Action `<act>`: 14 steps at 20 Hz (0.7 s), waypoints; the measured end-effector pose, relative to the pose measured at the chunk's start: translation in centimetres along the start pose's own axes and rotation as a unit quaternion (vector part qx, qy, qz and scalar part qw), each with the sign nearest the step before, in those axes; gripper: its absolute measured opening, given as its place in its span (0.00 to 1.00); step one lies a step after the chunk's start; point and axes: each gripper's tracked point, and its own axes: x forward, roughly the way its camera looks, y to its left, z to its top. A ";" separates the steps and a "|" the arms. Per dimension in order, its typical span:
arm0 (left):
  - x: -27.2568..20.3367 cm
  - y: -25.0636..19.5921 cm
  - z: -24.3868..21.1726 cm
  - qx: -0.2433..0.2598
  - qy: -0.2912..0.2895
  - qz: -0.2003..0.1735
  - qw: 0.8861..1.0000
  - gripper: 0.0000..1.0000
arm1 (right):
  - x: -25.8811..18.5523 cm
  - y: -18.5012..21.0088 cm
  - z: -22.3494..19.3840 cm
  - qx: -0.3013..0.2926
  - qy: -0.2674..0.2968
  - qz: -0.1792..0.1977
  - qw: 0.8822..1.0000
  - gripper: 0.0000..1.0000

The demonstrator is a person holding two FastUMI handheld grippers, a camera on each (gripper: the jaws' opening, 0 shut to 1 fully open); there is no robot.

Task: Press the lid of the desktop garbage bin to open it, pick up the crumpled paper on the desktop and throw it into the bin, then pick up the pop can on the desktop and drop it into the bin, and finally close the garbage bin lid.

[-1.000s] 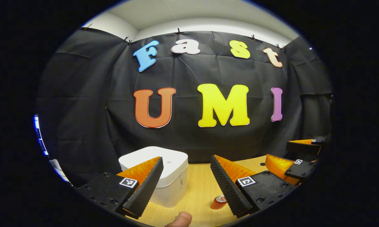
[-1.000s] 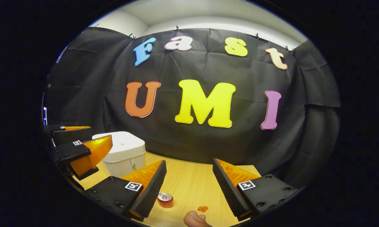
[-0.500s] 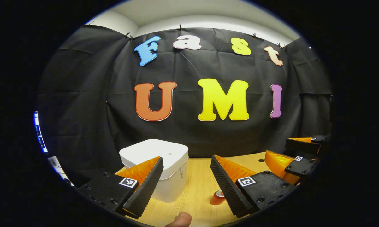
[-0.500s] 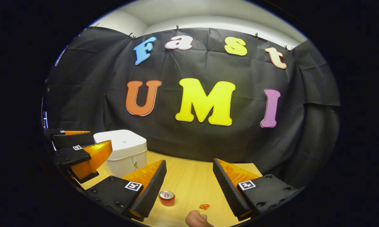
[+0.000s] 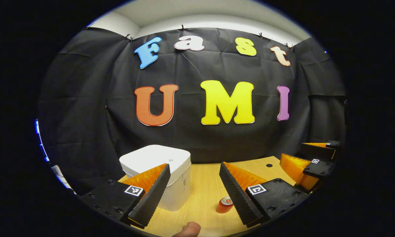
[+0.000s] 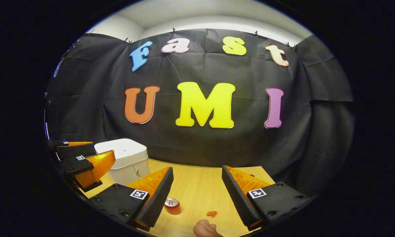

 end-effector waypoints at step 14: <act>0.9 -1.3 -0.4 0.004 0.007 -0.018 1.000 0.99 | 0.2 -0.9 -0.8 -0.001 0.009 -0.008 1.000 0.94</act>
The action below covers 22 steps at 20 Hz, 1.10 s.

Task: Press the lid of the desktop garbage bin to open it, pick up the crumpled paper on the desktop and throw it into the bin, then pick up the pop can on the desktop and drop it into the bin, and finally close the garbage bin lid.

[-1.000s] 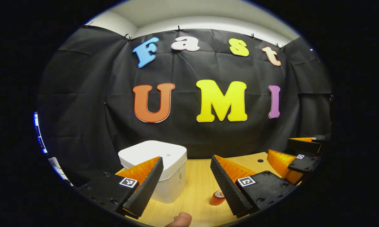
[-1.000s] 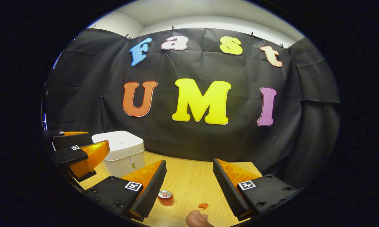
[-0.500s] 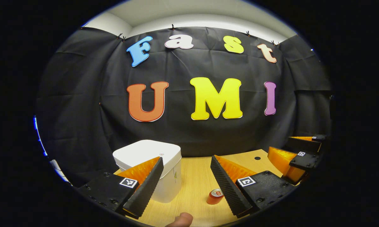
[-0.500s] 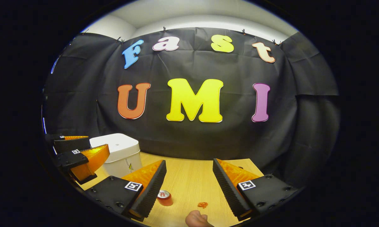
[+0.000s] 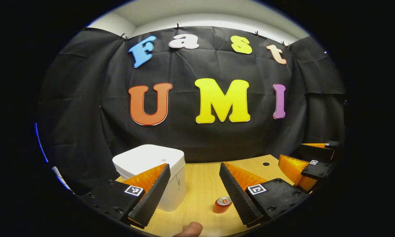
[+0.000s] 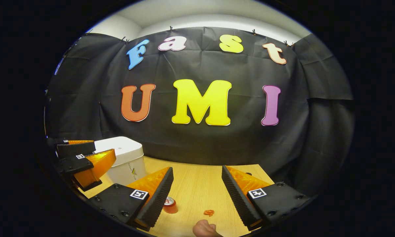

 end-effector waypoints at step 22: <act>7.9 7.0 1.5 0.014 0.005 0.103 0.995 0.61 | 1.9 0.1 -0.5 -0.016 0.011 0.005 1.000 0.94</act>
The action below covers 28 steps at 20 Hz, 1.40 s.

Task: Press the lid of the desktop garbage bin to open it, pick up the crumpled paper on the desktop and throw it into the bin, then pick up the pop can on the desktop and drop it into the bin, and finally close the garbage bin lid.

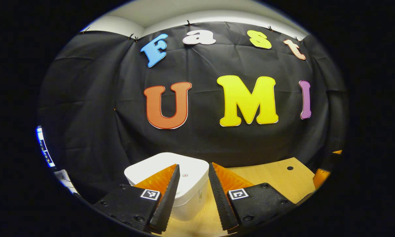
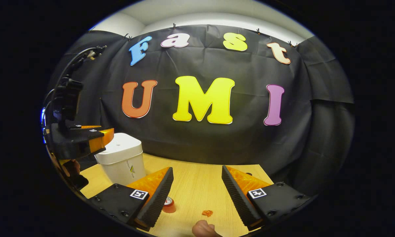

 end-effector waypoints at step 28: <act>6.9 1.5 -5.2 -0.051 0.093 0.045 0.993 0.03 | 3.5 -1.2 -1.6 -0.031 0.034 -0.023 0.999 0.94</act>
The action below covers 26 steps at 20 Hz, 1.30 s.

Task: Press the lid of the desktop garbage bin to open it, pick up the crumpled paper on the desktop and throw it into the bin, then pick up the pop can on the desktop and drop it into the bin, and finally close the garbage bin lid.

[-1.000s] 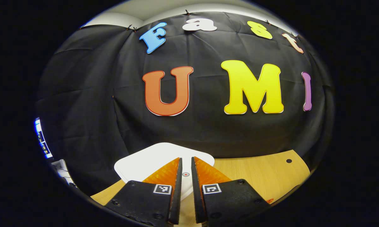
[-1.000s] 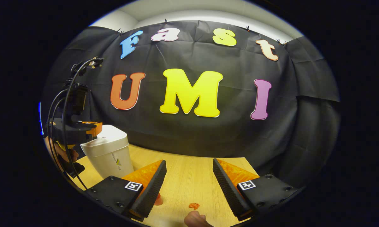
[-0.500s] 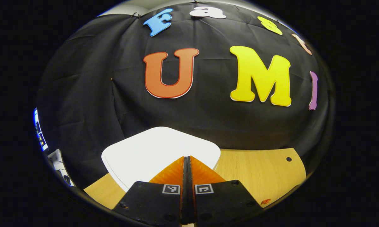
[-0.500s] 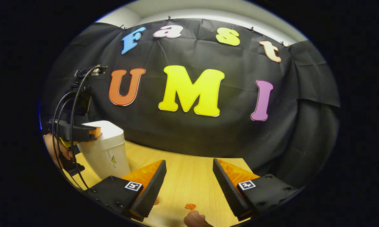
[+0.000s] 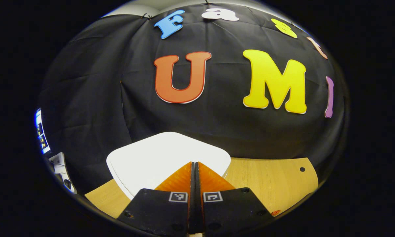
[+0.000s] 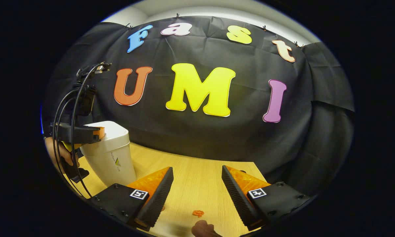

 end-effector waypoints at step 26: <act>-13.1 -6.6 -2.0 0.073 -0.050 -0.098 0.991 1.00 | -0.9 -5.2 -10.6 -0.006 0.104 -0.019 0.994 0.94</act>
